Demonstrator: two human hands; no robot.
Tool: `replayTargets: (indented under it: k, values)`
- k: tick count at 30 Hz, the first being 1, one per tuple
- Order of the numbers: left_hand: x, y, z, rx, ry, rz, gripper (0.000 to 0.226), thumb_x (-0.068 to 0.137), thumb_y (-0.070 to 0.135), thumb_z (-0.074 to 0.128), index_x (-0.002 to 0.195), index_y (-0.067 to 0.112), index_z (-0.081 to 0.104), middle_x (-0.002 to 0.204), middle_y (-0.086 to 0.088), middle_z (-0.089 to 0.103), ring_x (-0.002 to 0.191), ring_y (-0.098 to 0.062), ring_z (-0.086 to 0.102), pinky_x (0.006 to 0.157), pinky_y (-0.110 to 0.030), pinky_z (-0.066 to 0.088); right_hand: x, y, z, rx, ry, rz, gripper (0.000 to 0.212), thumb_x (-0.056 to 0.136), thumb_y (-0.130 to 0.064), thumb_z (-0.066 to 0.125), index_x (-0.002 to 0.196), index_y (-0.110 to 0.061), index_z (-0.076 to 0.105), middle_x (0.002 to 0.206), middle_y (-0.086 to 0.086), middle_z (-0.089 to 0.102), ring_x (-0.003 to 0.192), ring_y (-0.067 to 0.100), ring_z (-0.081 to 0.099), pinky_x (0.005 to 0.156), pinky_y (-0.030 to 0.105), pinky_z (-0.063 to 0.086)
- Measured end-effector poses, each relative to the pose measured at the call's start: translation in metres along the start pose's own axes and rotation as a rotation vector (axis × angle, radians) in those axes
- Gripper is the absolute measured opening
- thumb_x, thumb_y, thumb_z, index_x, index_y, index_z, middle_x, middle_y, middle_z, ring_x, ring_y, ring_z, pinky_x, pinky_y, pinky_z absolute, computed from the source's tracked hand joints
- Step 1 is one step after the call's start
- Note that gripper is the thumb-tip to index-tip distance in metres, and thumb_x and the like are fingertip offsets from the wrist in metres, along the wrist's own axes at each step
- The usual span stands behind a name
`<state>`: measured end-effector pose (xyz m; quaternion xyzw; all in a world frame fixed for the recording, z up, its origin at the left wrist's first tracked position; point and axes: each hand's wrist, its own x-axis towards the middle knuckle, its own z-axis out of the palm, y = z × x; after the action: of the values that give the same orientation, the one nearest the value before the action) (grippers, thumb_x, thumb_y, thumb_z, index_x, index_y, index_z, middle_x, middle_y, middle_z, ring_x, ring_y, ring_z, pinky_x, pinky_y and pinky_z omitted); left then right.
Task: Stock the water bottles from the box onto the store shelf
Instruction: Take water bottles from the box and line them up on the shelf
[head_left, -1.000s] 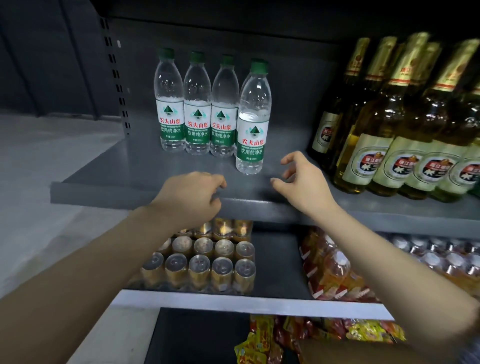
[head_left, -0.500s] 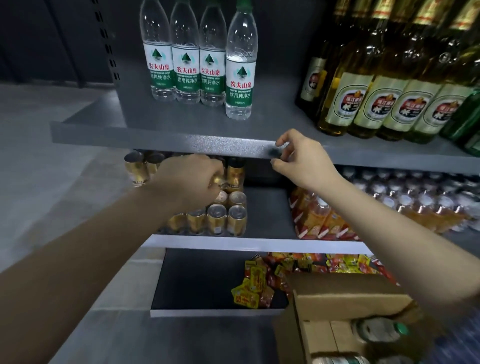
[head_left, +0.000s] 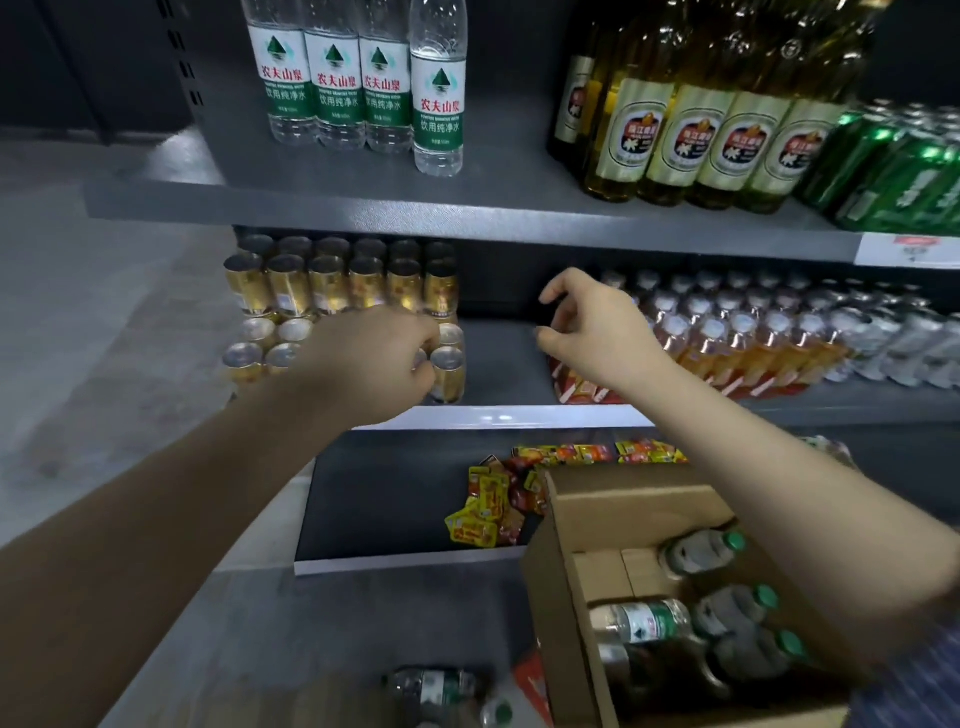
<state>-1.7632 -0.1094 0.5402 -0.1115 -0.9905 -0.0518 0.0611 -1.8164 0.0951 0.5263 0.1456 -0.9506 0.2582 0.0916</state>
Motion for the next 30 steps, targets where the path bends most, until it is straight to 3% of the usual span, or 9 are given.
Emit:
replayTargets:
  k: [6,12,17,20,27,30]
  values:
    - [-0.015,0.035,0.010,-0.030,-0.012,0.040,0.031,0.090,0.024,0.042,0.117,0.025,0.057,0.118,0.001,0.061,0.105,-0.023,0.056,0.076,-0.031,0.044,-0.038,0.022,-0.017,-0.009,-0.004,0.067,0.026,0.077,-0.017,0.062,0.101,-0.015,0.052,0.081,0.002,0.062,0.069,0.019,0.053,0.062,0.027,0.038]
    - [-0.022,0.070,0.023,-0.031,-0.018,0.075,0.031,0.091,0.024,0.042,0.119,0.024,0.055,0.113,0.002,0.061,0.101,-0.022,0.056,0.067,-0.028,0.037,-0.072,0.051,-0.033,-0.019,-0.009,0.103,0.025,0.078,-0.016,0.061,0.102,-0.013,0.053,0.082,0.001,0.062,0.069,0.020,0.053,0.060,0.029,0.039]
    - [-0.019,0.111,0.030,-0.033,-0.048,0.083,0.032,0.091,0.026,0.043,0.120,0.024,0.055,0.120,0.001,0.060,0.108,-0.021,0.055,0.084,-0.035,0.048,-0.087,0.088,-0.050,-0.029,-0.017,0.114,0.026,0.079,-0.016,0.060,0.104,-0.012,0.053,0.085,0.007,0.065,0.071,0.023,0.053,0.064,0.033,0.043]
    - [-0.012,0.138,0.035,-0.034,-0.065,0.066,0.031,0.091,0.026,0.042,0.119,0.024,0.055,0.120,0.001,0.059,0.109,-0.020,0.053,0.082,-0.034,0.047,-0.091,0.113,-0.061,-0.006,-0.019,0.113,0.023,0.079,-0.015,0.061,0.100,-0.012,0.053,0.083,0.007,0.064,0.070,0.023,0.055,0.064,0.035,0.045]
    - [0.009,0.206,0.056,-0.033,-0.125,0.053,0.034,0.092,0.026,0.044,0.125,0.024,0.051,0.122,0.001,0.058,0.105,-0.017,0.053,0.077,-0.029,0.043,-0.103,0.183,-0.090,0.003,-0.054,0.117,0.020,0.079,-0.014,0.062,0.097,-0.013,0.053,0.079,0.003,0.060,0.058,0.010,0.048,0.052,0.026,0.036]
    - [0.018,0.232,0.069,-0.052,-0.148,0.045,0.036,0.091,0.026,0.045,0.126,0.023,0.051,0.123,0.000,0.058,0.108,-0.017,0.053,0.078,-0.030,0.044,-0.109,0.212,-0.100,0.017,-0.065,0.119,0.019,0.079,-0.014,0.062,0.093,-0.016,0.050,0.078,0.002,0.058,0.066,0.017,0.052,0.059,0.030,0.040]
